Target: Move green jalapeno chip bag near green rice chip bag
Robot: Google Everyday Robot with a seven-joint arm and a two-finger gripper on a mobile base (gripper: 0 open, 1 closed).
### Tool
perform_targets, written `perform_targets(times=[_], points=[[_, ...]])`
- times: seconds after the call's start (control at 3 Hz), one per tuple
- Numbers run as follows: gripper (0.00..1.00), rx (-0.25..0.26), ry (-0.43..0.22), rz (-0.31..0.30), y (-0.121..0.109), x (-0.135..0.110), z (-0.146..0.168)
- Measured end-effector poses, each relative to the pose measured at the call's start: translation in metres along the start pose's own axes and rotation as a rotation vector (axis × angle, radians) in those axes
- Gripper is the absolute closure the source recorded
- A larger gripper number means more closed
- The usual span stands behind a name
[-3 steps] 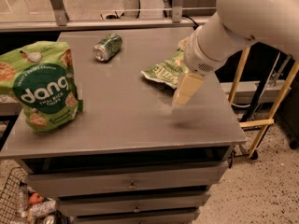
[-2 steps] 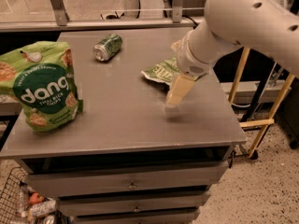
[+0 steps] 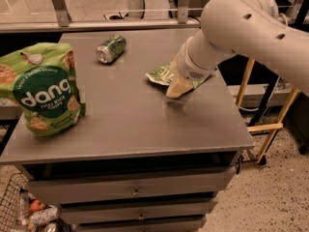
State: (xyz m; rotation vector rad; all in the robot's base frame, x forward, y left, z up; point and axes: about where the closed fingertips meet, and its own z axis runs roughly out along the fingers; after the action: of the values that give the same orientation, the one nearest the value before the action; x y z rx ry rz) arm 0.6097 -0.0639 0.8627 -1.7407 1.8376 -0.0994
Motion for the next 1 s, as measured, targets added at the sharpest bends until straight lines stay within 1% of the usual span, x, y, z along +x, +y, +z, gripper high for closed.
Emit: perform_targets(times=[0.33, 0.67, 1.0], points=[[0.65, 0.016, 0.020, 0.007, -0.0075, 0.0104, 0.0054], [0.88, 0.025, 0.021, 0.008, -0.0117, 0.0173, 0.0081], [1.00, 0.040, -0.006, -0.014, -0.0132, 0.0107, 0.0026]])
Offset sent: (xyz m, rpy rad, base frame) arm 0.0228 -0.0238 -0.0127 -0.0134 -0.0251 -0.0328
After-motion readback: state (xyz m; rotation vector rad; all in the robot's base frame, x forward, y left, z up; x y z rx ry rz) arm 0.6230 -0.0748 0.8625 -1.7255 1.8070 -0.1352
